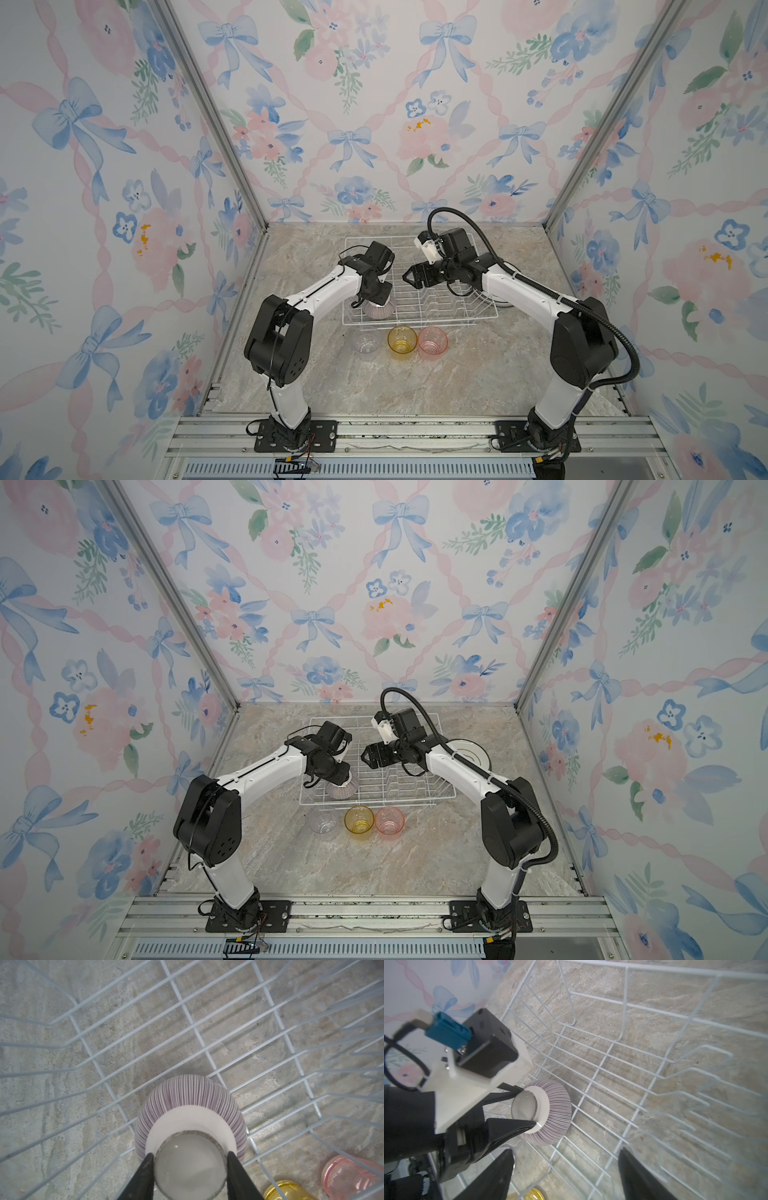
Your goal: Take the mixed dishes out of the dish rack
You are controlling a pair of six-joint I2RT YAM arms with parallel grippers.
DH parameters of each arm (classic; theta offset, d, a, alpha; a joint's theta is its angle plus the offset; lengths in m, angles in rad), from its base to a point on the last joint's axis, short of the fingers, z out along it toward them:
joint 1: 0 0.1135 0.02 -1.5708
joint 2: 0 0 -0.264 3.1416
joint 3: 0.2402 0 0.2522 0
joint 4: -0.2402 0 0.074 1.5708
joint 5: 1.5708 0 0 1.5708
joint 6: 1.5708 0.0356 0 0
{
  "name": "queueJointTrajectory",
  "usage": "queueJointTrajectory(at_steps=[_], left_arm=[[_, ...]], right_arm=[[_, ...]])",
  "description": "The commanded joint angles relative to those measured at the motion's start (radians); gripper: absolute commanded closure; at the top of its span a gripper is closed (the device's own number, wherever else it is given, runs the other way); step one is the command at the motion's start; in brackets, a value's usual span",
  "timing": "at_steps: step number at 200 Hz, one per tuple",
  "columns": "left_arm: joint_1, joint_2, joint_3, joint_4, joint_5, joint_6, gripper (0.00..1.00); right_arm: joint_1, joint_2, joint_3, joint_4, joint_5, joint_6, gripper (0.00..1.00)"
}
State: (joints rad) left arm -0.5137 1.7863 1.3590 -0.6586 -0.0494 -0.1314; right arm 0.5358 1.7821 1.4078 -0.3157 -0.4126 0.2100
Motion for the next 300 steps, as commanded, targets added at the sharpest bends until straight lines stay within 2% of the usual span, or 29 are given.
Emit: queueJointTrajectory(at_steps=[1, 44, 139, 193, 202, 241, 273, 300], left_arm=[[0.016, -0.008, 0.029, -0.023, -0.014, -0.001, 0.86], [0.037, -0.043, 0.025, 0.003, 0.019, -0.001, 0.87], [0.092, -0.127, -0.013, 0.116, 0.179, -0.015, 0.9], [0.148, -0.2, -0.074, 0.206, 0.295, -0.047, 0.9], [0.158, -0.21, -0.082, 0.222, 0.319, -0.053, 0.9], [0.189, -0.242, -0.106, 0.293, 0.412, -0.082, 0.9], [0.197, -0.242, -0.112, 0.329, 0.448, -0.099, 0.9], [0.203, -0.247, -0.121, 0.356, 0.47, -0.11, 0.9]], right_arm=[[-0.013, 0.007, -0.045, 0.094, -0.206, 0.115, 0.23], [-0.015, 0.05, -0.053, 0.084, -0.25, 0.145, 0.27], [0.0, 0.134, -0.03, 0.08, -0.291, 0.203, 0.27], [-0.003, 0.14, -0.078, 0.291, -0.374, 0.333, 0.27], [-0.006, 0.138, -0.088, 0.332, -0.418, 0.362, 0.27], [-0.011, 0.146, -0.103, 0.41, -0.452, 0.408, 0.29], [-0.023, 0.142, -0.187, 0.715, -0.5, 0.627, 0.36], [-0.026, 0.148, -0.205, 0.831, -0.515, 0.702, 0.38]])
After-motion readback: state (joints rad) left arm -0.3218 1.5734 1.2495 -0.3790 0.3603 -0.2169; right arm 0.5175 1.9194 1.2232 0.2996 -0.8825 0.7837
